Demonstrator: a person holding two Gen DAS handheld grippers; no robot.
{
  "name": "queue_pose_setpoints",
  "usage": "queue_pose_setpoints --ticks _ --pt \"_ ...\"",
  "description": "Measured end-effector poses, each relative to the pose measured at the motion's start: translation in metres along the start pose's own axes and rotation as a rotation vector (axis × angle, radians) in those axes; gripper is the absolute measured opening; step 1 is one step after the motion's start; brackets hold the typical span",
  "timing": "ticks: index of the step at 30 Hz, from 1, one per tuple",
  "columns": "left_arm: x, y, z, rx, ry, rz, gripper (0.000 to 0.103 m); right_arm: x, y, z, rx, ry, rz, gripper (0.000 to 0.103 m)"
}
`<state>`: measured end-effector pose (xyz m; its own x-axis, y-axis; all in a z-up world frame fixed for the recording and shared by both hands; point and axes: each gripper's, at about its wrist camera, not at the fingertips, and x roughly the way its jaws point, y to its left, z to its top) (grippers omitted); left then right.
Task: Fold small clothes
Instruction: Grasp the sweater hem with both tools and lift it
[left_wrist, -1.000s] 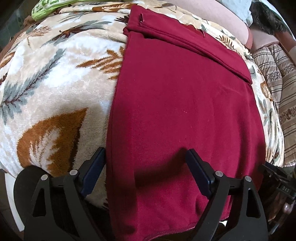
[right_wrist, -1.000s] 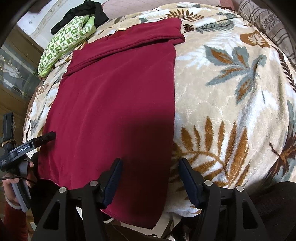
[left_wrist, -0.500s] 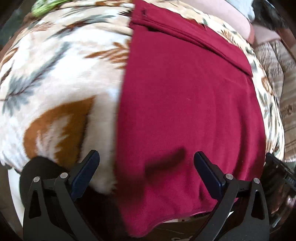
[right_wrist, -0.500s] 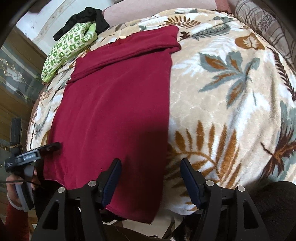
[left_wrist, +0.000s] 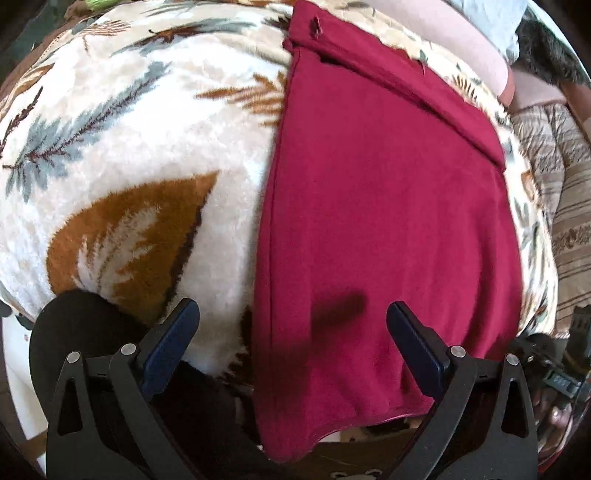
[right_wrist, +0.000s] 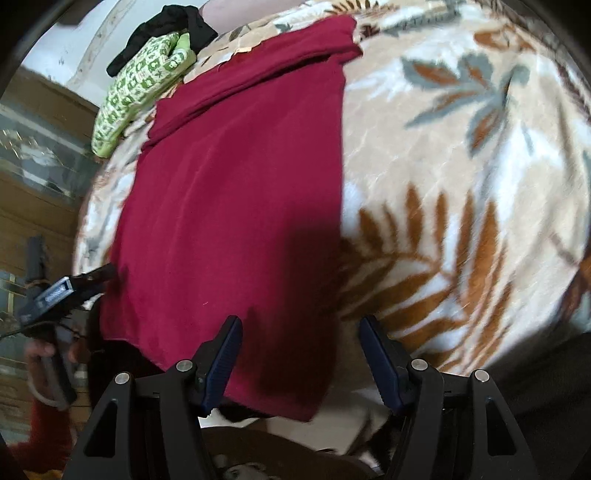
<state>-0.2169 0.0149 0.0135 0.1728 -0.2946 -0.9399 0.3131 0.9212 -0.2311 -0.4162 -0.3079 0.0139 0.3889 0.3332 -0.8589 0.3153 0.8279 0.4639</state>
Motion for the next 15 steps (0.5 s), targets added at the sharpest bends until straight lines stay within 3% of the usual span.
queue_pose_setpoints --ticks 5,9,11,13,15 --pt "0.013 0.003 -0.006 -0.014 0.044 0.001 0.102 0.004 0.004 -0.007 -0.009 0.026 0.035 0.064" --pt "0.016 -0.005 -0.008 0.028 0.031 0.038 0.098 0.012 0.009 -0.006 -0.047 0.011 0.027 0.065" --pt "0.013 -0.003 -0.009 0.032 0.027 0.034 0.089 0.011 0.012 -0.008 -0.075 0.002 0.014 0.064" --pt "0.009 0.002 -0.01 0.033 0.027 0.025 0.08 0.009 0.017 -0.01 -0.128 0.01 -0.014 0.055" --pt "0.004 0.011 -0.01 0.019 0.031 0.005 0.073 0.006 0.015 -0.013 -0.134 0.034 0.025 0.047"
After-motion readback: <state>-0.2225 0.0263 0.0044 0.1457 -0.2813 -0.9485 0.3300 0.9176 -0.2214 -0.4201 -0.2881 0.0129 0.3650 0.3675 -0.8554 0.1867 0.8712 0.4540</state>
